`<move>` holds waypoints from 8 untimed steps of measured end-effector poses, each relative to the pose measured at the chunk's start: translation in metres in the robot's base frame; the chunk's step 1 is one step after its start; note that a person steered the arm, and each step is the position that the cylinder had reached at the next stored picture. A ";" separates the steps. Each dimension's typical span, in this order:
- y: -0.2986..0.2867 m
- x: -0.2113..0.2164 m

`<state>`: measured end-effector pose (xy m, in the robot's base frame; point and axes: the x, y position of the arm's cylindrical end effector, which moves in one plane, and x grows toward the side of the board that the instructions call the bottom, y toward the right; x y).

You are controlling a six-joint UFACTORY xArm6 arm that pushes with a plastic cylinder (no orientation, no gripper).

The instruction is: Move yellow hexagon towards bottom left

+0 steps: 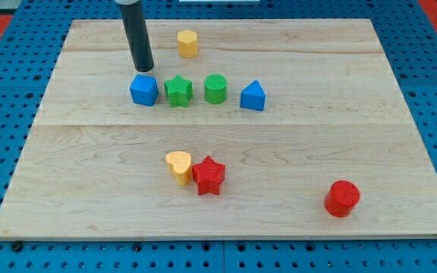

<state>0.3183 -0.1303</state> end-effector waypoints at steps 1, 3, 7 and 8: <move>-0.001 0.000; -0.001 -0.003; 0.151 -0.067; 0.071 -0.045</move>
<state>0.2733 -0.0596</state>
